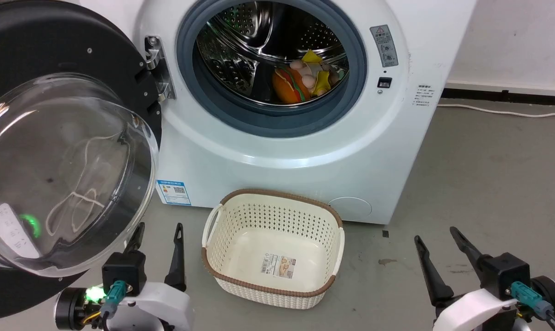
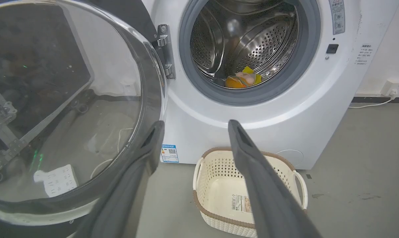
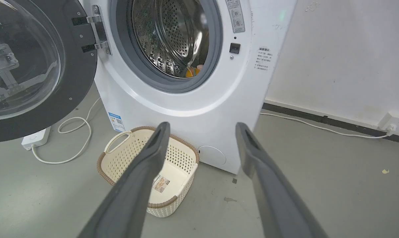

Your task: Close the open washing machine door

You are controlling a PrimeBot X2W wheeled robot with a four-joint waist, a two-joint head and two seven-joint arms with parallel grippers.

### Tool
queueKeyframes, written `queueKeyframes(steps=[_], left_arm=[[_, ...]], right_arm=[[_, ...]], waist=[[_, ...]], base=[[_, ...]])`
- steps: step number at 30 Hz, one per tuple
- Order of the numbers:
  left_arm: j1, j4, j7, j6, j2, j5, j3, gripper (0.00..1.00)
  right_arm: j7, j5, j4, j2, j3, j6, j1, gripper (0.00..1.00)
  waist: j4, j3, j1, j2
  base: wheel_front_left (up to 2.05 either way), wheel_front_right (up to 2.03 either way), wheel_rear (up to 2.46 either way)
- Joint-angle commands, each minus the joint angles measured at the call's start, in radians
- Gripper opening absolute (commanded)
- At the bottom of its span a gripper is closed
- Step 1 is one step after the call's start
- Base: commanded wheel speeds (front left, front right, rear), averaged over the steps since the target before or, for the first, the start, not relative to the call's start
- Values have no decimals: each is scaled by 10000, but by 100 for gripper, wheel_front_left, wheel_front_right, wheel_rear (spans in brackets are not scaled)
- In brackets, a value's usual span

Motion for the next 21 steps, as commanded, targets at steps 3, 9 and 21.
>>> queueKeyframes(steps=[3,9,21], left_arm=[[9,-53,-147,-11,0,-13,-45,100],[31,-102,-272,-28,8,-18,-109,100],[119,-194,-523,-67,52,-28,-221,100]], right_arm=[[-141,183,-2,2,-58,1,25,100],[-266,359,-14,4,-78,1,69,100],[-517,620,-19,7,57,2,175,100]], waist=[[25,-3,0,-1],[132,-15,0,-1],[711,-69,0,-1]], base=[[0,0,0],[0,0,0],[0,0,0]])
